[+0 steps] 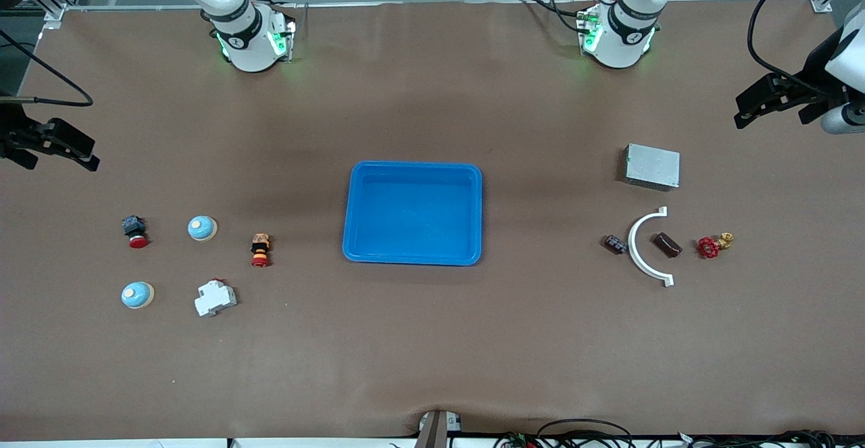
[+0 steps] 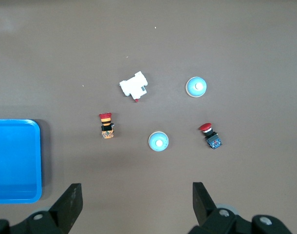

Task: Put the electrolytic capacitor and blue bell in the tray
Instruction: 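Reach the left gripper down to a brown capacitor beside the white clip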

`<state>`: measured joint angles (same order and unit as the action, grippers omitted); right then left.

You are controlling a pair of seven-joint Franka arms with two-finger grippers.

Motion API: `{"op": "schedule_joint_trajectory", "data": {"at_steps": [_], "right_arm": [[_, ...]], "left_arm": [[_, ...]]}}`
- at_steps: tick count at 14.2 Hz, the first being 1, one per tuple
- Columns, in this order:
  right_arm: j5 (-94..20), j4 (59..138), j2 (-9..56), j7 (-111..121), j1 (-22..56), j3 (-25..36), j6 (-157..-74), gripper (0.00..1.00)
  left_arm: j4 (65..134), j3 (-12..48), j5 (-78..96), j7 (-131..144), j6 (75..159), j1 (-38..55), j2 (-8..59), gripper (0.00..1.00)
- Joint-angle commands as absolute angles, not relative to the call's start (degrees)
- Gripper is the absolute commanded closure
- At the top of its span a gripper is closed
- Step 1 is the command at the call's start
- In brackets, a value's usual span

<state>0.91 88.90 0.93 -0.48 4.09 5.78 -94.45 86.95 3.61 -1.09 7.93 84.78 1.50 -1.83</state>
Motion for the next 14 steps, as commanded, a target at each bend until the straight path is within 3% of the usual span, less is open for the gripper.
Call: {"op": "schedule_joint_trajectory", "data": {"at_steps": [1,7,14], "right_arm": [[0.5,89.2,-0.4,-0.7,4.4,6.1,-94.2,0.0],[0.4,89.2,-0.4,-0.8,4.5,6.1,-95.7,0.0],[0.4,89.3,-0.3,-0.6,4.4,6.1,-96.2,0.0]], "left_arm": [[85.8,3.7,-2.3,8.0,83.4,1.5,-1.9,0.0],[82.9,2.4,-3.5,7.3,83.4,1.5,2.6,0.0],[87.2,2.9,-5.8,17.4,86.3,2.2,10.5,0.0]]}}
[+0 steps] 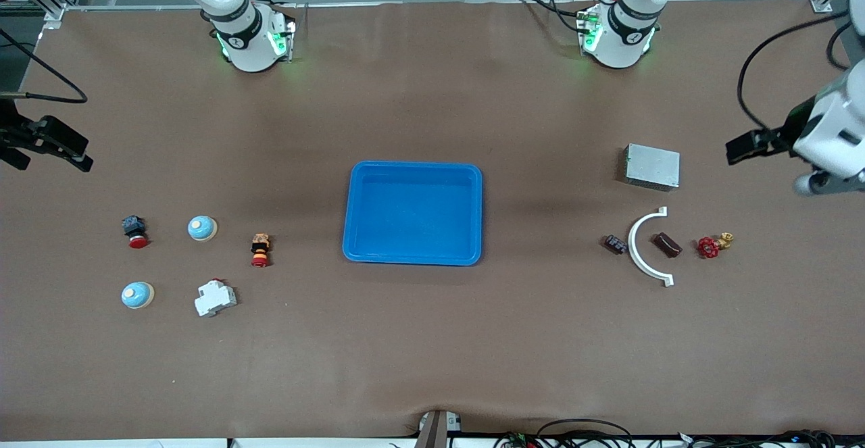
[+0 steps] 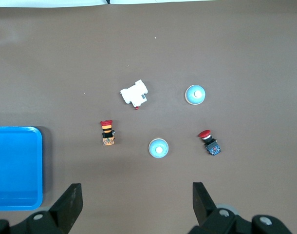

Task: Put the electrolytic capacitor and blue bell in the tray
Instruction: 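Reach the left gripper down to a brown capacitor beside the white clip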

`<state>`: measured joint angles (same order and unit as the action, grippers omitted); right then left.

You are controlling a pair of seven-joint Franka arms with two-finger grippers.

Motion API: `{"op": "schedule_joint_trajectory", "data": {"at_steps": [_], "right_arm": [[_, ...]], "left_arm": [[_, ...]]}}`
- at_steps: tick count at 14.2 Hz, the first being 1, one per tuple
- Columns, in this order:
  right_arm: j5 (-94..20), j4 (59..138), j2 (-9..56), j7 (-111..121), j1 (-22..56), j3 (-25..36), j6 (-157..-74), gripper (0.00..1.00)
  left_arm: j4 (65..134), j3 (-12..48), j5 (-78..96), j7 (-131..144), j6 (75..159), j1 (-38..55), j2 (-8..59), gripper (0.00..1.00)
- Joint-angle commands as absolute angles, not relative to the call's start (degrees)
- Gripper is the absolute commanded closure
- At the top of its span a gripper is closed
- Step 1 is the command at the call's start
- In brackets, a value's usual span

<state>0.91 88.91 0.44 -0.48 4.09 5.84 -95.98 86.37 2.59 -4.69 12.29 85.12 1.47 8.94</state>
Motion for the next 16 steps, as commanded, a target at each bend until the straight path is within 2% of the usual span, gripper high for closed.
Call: {"op": "schedule_joint_trajectory", "data": {"at_steps": [1,6,16], "right_arm": [[0.4,89.3,-0.3,-0.6,4.4,6.1,-96.2,0.0],[0.5,89.4,-0.1,-0.6,4.5,6.2,-96.1,0.0],[0.5,89.6,-0.1,-0.6,4.3,6.2,-96.1,0.0]], "left_arm": [[89.1,3.2,-5.8,21.1,88.7,2.5,11.1,0.0],[102.4,3.7,-1.6,39.4,105.5,2.7,13.2,0.0],[106.3,4.6,-1.7,61.8,125.9,5.6,27.9,0.0]]}}
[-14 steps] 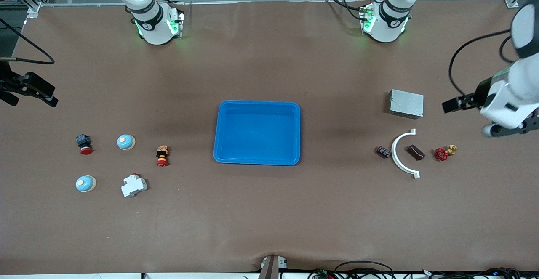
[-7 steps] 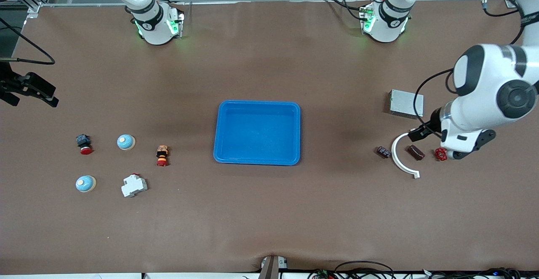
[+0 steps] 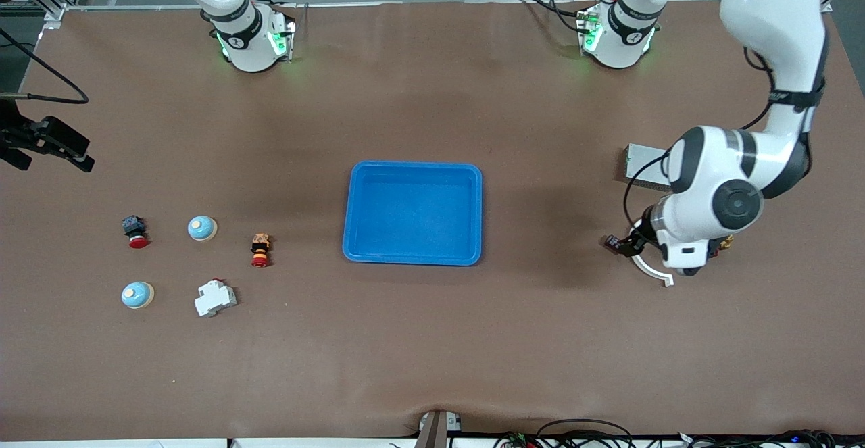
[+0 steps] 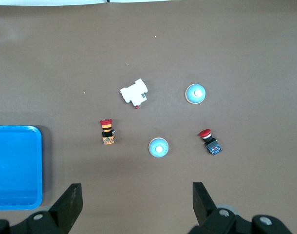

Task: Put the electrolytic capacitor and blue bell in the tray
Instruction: 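Close the left gripper on the brown capacitor and lift it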

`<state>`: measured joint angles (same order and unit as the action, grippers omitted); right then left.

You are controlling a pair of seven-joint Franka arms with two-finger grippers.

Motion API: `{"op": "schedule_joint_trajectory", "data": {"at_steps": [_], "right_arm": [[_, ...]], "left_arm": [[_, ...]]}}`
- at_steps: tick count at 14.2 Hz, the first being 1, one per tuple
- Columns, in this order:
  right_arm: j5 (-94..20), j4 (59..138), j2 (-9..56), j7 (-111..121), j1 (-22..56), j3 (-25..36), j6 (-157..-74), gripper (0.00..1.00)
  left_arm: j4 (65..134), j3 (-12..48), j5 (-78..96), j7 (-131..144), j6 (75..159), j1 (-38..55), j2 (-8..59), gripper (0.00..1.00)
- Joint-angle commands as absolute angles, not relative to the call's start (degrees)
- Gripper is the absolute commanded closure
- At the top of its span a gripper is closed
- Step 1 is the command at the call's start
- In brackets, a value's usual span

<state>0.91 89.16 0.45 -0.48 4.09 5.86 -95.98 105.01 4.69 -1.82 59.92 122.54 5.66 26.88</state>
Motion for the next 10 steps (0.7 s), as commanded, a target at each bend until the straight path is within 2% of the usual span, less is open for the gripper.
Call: {"op": "schedule_joint_trajectory", "data": {"at_steps": [1,5,6,7,9,10], "right_arm": [[0.4,89.6,-0.1,-0.6,4.3,6.2,-96.2,0.0],[0.5,89.7,-0.2,-0.6,4.2,6.2,-96.1,0.0],[0.4,89.8,-0.2,-0.6,4.2,6.2,-96.0,0.0],[0.4,89.9,-0.2,-0.6,4.2,6.2,-96.1,0.0],[0.4,90.0,-0.2,-0.6,4.2,6.2,-96.1,0.0],[0.4,90.0,-0.2,-0.6,4.2,6.2,-96.1,0.0]], "left_arm": [[107.0,4.6,-1.7,61.9,127.6,5.4,28.6,0.0],[111.9,4.5,-1.7,63.2,135.7,5.0,29.8,0.03],[112.1,4.5,-1.7,63.2,136.2,4.9,30.2,0.05],[112.1,4.4,-1.7,63.2,136.4,4.9,30.7,0.12],[112.1,4.3,-1.7,63.2,136.9,4.4,31.1,0.58],[112.0,4.3,-1.7,63.2,137.5,4.0,31.5,0.72]]}}
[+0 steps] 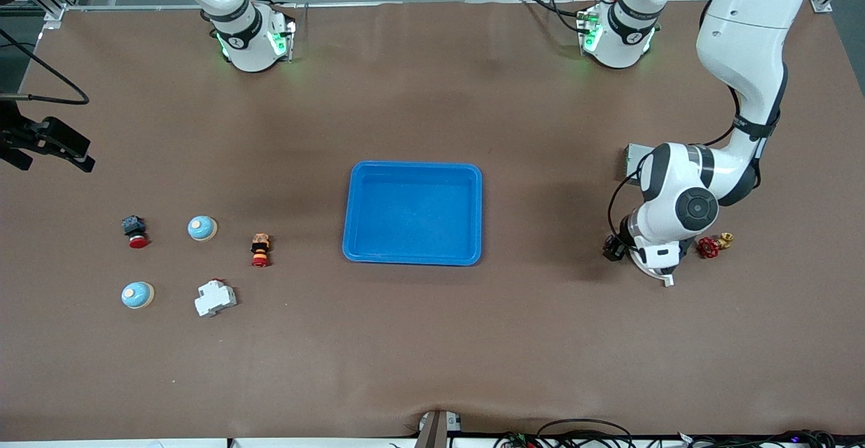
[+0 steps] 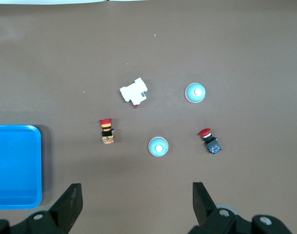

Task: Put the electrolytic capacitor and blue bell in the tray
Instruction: 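Close the left gripper on the brown capacitor and lift it, then carry the capacitor toward the tray while the right gripper reaches a bell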

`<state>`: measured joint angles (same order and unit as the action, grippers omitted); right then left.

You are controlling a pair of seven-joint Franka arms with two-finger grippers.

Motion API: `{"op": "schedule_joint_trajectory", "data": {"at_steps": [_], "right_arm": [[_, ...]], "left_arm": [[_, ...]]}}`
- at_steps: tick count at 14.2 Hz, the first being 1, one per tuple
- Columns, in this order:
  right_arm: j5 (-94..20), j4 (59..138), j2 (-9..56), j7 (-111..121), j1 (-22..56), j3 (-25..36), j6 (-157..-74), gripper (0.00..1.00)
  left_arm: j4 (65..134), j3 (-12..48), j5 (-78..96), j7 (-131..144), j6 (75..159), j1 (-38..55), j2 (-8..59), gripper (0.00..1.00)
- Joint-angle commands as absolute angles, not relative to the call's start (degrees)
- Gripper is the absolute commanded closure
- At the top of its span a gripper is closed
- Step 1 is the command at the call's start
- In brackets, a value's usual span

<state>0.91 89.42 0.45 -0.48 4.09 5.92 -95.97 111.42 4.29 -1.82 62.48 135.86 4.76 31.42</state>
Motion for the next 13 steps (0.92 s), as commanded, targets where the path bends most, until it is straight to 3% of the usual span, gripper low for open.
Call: {"op": "schedule_joint_trajectory", "data": {"at_steps": [1,3,5,9,13], "right_arm": [[0.4,90.0,-0.2,-0.6,4.2,6.2,-96.1,0.0],[0.4,90.4,-0.2,-0.6,4.2,6.2,-96.1,0.0],[0.4,90.4,-0.2,-0.6,4.2,6.2,-96.1,0.0],[0.4,94.7,0.2,-0.8,3.7,6.2,-97.9,0.0],[0.1,107.3,2.3,-0.5,3.1,6.3,-114.4,0.0]], "left_arm": [[111.9,4.3,-1.7,63.2,137.8,4.0,31.8,0.76],[111.8,4.2,-1.7,63.1,138.1,4.0,32.2,0.78],[111.6,4.3,-1.7,63.2,138.1,4.1,31.9,1.0],[111.1,4.7,-1.7,69.1,137.6,6.3,30.5,1.0],[107.1,4.9,-1.6,75.0,134.1,11.1,30.0,1.0]]}}
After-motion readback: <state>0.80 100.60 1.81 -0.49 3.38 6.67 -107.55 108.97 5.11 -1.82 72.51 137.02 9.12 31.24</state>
